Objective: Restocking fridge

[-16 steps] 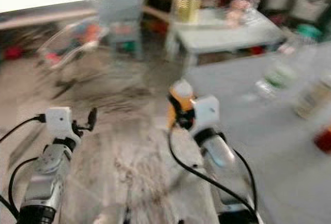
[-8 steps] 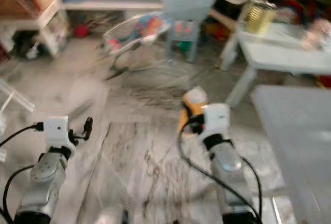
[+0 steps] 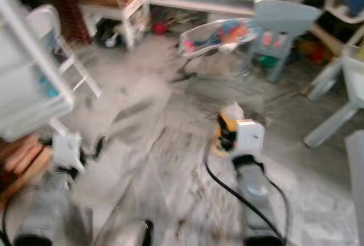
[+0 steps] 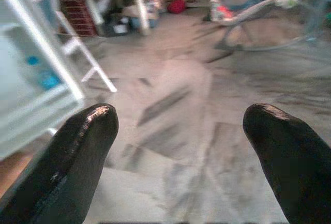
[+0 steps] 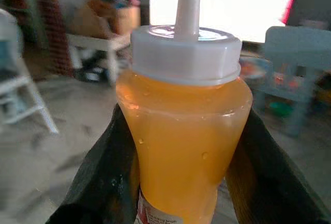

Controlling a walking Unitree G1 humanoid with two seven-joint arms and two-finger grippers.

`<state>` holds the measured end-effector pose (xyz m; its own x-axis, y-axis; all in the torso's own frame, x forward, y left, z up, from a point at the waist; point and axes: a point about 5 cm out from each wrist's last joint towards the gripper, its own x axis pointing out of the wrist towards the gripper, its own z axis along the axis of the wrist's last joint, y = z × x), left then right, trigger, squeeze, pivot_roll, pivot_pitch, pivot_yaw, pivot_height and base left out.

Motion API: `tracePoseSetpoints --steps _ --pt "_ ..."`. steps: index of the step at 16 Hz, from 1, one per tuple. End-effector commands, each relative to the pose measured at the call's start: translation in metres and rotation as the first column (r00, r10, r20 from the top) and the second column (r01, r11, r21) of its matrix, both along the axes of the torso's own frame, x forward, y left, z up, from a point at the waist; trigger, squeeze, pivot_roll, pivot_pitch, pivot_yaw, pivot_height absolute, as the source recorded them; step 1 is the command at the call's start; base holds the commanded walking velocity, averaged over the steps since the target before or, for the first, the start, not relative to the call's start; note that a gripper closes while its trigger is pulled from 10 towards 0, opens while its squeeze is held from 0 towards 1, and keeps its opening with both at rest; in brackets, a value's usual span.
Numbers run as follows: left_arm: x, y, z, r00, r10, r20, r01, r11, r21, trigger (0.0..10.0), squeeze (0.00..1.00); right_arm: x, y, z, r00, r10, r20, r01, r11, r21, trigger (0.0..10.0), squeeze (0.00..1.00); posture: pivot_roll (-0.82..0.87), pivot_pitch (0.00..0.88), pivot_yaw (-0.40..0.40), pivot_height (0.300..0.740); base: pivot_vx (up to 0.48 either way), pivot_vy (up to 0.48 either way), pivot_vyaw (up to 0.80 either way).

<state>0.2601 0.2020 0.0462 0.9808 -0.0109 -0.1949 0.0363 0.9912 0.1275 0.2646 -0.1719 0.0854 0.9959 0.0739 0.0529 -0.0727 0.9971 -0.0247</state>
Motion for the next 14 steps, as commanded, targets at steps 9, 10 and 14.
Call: tracePoseSetpoints --steps 9,10,14 --pt "-0.011 -0.002 -0.008 1.000 0.024 0.000 -0.024 1.000 -0.003 10.0 0.00 0.000 -0.003 -0.013 1.000 -0.010 -0.023 0.008 0.997 -0.076 10.0 0.00 0.05 0.031 -0.004 0.740 0.000 0.000 0.80" --pt "-0.014 0.001 -0.009 0.998 0.056 0.007 -0.056 0.998 0.004 10.0 0.00 -0.001 -0.001 -0.014 1.000 -0.001 -0.022 -0.001 0.997 -0.080 10.0 0.00 0.05 0.027 -0.012 0.740 0.000 0.000 0.80" --pt "-0.016 -0.003 -0.008 0.995 0.093 0.027 -0.091 0.993 -0.078 10.0 0.00 -0.003 -0.012 -0.014 0.999 -0.042 -0.035 0.042 0.999 -0.026 10.0 0.00 0.06 0.033 -0.049 0.740 0.000 0.000 0.20"
